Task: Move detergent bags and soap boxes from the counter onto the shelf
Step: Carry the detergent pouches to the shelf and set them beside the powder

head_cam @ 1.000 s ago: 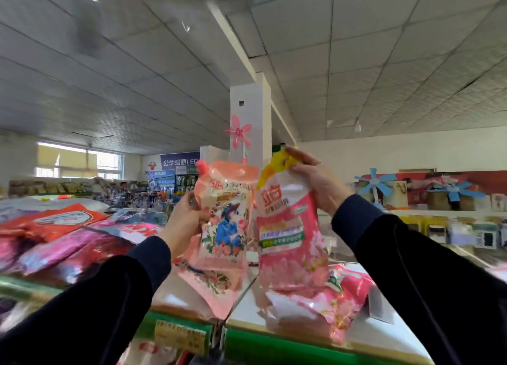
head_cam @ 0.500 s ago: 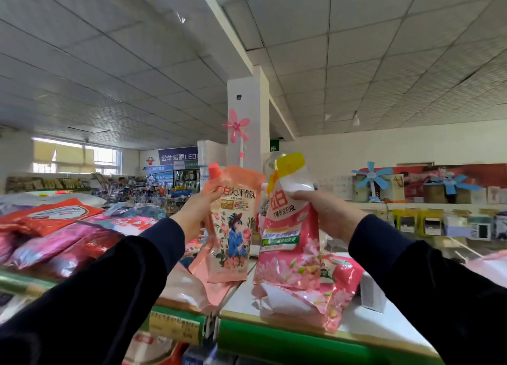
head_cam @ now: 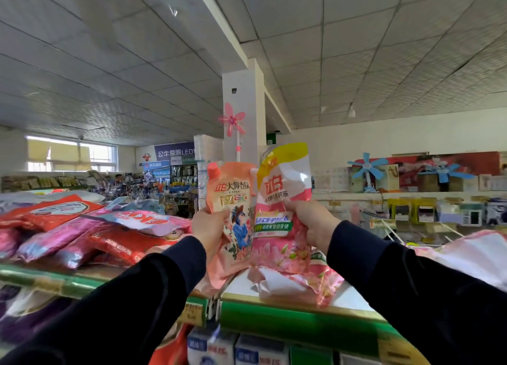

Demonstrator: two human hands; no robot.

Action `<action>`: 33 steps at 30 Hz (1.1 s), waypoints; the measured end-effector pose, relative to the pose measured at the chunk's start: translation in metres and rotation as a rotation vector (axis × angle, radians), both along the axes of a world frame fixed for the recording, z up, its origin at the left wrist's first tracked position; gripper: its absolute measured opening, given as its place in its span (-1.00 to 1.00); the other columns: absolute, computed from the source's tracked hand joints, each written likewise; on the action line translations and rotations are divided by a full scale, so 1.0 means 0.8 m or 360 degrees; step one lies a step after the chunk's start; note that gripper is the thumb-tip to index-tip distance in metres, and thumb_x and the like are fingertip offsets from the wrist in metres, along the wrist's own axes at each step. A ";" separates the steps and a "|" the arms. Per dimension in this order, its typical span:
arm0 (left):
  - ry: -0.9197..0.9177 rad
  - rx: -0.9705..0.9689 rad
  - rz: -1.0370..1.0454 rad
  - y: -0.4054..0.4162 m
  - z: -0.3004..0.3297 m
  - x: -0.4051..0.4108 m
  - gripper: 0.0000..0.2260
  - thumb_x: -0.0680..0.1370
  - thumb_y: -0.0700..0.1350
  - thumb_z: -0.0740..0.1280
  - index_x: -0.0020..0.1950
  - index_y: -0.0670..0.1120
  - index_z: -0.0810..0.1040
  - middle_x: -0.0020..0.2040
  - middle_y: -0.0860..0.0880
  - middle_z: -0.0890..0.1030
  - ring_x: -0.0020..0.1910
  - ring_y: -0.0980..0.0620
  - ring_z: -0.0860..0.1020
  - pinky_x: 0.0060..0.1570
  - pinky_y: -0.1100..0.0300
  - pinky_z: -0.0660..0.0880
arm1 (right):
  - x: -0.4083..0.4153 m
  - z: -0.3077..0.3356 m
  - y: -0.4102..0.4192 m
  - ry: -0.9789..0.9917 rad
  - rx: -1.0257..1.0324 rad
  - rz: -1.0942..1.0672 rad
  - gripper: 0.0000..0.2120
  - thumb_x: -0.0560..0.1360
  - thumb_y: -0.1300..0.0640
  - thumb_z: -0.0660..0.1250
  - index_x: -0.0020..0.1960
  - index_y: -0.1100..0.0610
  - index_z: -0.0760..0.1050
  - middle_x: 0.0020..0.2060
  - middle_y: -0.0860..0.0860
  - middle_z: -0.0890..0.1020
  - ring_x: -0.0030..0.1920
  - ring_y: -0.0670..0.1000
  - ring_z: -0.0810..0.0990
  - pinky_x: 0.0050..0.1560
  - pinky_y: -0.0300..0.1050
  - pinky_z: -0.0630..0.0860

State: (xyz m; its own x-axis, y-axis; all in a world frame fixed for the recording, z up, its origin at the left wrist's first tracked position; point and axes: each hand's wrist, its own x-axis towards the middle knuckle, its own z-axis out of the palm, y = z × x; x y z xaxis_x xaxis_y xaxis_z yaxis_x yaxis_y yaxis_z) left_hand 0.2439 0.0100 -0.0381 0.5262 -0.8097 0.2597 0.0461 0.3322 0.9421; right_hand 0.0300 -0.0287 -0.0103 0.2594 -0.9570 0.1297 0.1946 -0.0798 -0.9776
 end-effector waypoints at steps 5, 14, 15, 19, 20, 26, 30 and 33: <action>0.0149 -0.0137 0.0233 0.012 0.017 0.002 -0.72 0.60 -0.16 0.41 0.28 -0.24 0.59 0.10 -0.17 0.70 0.07 -0.17 0.67 0.22 -0.13 0.57 | -0.016 -0.002 -0.007 -0.0286 -0.0115 0.0142 -0.83 0.63 0.13 0.35 0.11 0.23 0.58 -0.23 0.11 0.74 -0.35 0.09 0.73 -0.46 -0.13 0.61; -0.0151 -0.0338 0.0654 0.129 0.088 0.034 -0.82 0.54 0.04 0.47 0.02 -0.05 0.63 0.00 -0.04 0.73 0.06 -0.10 0.69 0.21 -0.10 0.58 | -0.007 0.048 -0.001 -0.0512 -0.0404 0.0649 -0.82 0.60 0.11 0.36 0.12 0.20 0.60 -0.10 0.18 0.77 -0.18 0.14 0.77 -0.26 0.01 0.70; -0.0141 -0.0358 0.0696 0.150 0.090 0.040 -0.82 0.54 0.03 0.47 0.03 -0.05 0.63 0.01 -0.04 0.74 0.06 -0.09 0.69 0.22 -0.11 0.57 | 0.003 0.046 0.002 -0.0537 -0.0392 0.0706 -0.81 0.60 0.09 0.38 0.12 0.19 0.61 -0.07 0.19 0.76 -0.16 0.15 0.77 -0.23 0.03 0.71; -0.0177 -0.0407 0.0986 0.258 0.086 0.057 -0.80 0.55 -0.01 0.47 0.10 -0.08 0.65 0.02 -0.06 0.75 0.06 -0.09 0.71 0.21 -0.12 0.58 | 0.058 0.033 0.033 -0.0596 -0.0312 0.0996 -0.76 0.55 0.06 0.41 0.14 0.19 0.62 -0.03 0.20 0.76 -0.11 0.17 0.77 -0.21 0.04 0.70; -0.0200 -0.0401 0.1066 0.289 0.082 0.061 -0.77 0.55 -0.02 0.47 0.14 -0.10 0.64 0.02 -0.06 0.75 0.05 -0.10 0.71 0.20 -0.13 0.59 | 0.075 0.030 0.047 -0.0605 -0.0297 0.1085 -0.74 0.55 0.06 0.40 0.17 0.19 0.62 -0.02 0.20 0.75 -0.11 0.17 0.77 -0.21 0.05 0.70; -0.0344 -0.0264 0.1528 0.492 0.061 0.053 -0.80 0.56 0.00 0.46 0.10 -0.08 0.65 -0.06 -0.03 0.77 -0.13 0.01 0.75 -0.08 0.07 0.61 | 0.177 0.009 0.175 -0.0635 -0.0190 0.1556 -0.67 0.54 0.03 0.41 0.23 0.18 0.59 0.03 0.23 0.74 -0.07 0.22 0.76 -0.19 0.10 0.69; -0.0394 -0.0227 0.1860 0.635 0.049 0.023 -0.82 0.55 0.02 0.47 0.09 -0.01 0.62 0.01 0.05 0.72 -0.02 0.13 0.65 -0.02 0.22 0.45 | 0.224 -0.001 0.306 -0.0611 -0.0146 0.1911 -0.60 0.40 -0.02 0.47 0.15 0.18 0.63 0.00 0.22 0.75 -0.09 0.22 0.76 -0.14 0.15 0.71; -0.0412 -0.0162 0.2052 0.740 0.044 -0.017 -0.76 0.58 0.01 0.44 0.18 -0.06 0.61 0.04 0.08 0.69 0.04 0.15 0.60 -0.06 0.26 0.42 | 0.255 -0.008 0.406 -0.0598 -0.0070 0.2150 -0.60 0.40 -0.03 0.48 0.14 0.19 0.62 -0.01 0.23 0.75 -0.03 0.25 0.75 -0.03 0.21 0.69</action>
State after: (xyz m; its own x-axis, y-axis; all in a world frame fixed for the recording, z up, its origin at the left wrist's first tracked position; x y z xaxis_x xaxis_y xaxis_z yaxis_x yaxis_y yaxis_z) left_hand 0.2306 0.6016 -0.0028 0.8267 0.2609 0.4985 -0.5315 0.0713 0.8440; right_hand 0.2343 0.2961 -0.0170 0.9079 0.0072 0.4191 0.3906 0.3480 -0.8522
